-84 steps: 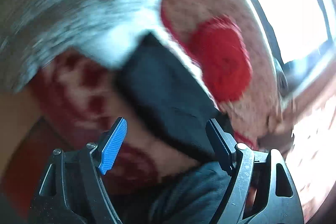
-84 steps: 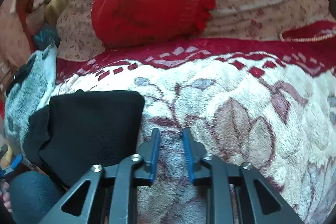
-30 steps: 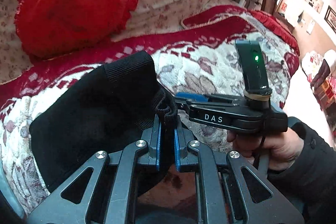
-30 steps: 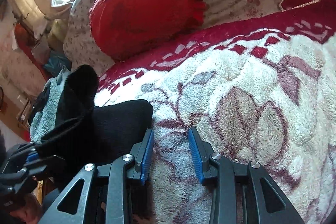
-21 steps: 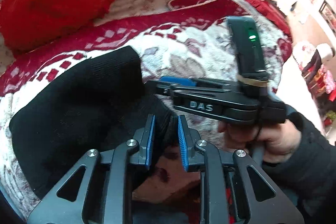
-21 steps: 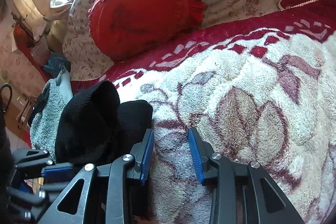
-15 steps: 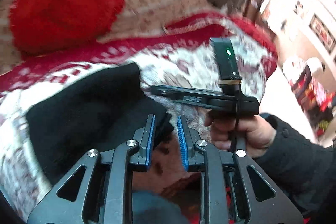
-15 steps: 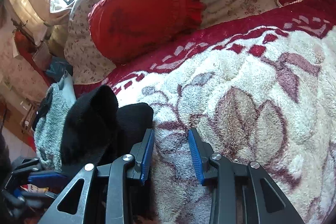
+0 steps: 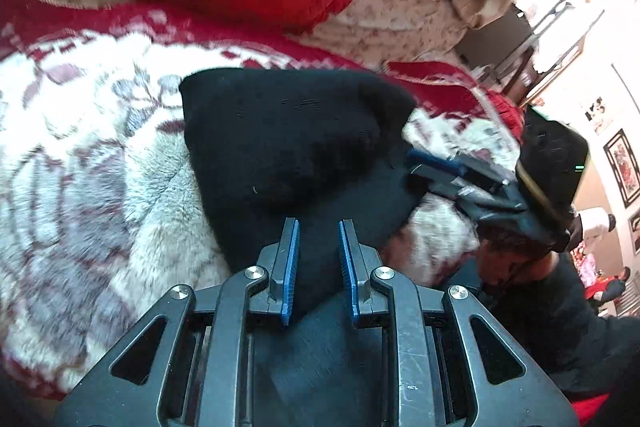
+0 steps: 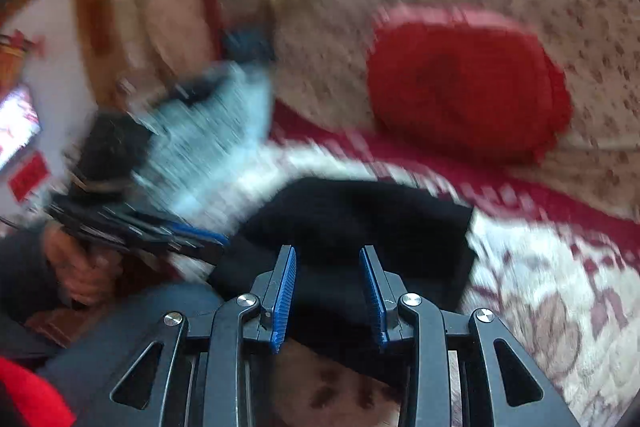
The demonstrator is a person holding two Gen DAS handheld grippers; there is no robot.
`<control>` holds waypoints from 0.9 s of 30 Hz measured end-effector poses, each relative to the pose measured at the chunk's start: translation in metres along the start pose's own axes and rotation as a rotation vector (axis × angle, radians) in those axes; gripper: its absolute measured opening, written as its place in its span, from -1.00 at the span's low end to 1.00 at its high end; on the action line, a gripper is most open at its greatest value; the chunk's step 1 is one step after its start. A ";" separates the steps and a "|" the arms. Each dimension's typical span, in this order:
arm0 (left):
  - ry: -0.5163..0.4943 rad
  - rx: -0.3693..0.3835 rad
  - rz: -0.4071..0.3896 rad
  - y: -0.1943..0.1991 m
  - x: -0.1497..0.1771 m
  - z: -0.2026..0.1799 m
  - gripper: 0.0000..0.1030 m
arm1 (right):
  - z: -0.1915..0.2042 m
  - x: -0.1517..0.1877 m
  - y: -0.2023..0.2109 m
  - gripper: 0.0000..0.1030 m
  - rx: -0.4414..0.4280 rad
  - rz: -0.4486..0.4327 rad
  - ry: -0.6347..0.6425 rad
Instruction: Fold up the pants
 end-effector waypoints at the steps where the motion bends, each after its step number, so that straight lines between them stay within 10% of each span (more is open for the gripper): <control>1: 0.004 -0.012 0.030 -0.013 0.001 0.006 -0.89 | -0.009 0.008 -0.012 -0.37 0.008 0.047 -0.016; 9: -0.068 0.030 0.022 0.004 -0.021 -0.013 -0.88 | -0.012 0.001 0.002 -0.39 -0.054 0.004 -0.014; 16: 0.076 -0.073 -0.125 0.008 -0.075 0.017 -0.88 | -0.014 -0.045 0.024 -0.39 -0.053 -0.271 -0.045; 20: 0.115 -0.110 0.031 -0.049 -0.065 0.030 -0.88 | -0.041 -0.039 -0.040 -0.38 0.056 -0.041 -0.129; 27: 0.094 -0.143 0.022 -0.046 -0.066 0.027 -0.87 | -0.049 -0.032 -0.044 -0.37 -0.003 -0.064 -0.202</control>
Point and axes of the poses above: each gripper's, at about its wrist camera, not at the fingertips, and y roughly against the way its jaws point, z to its left, x to its underside, the point moved 5 cm from there along -y, roughly the way its jaws point, and after that the axes turned 11 degrees about -y, right-handed, at the moved point
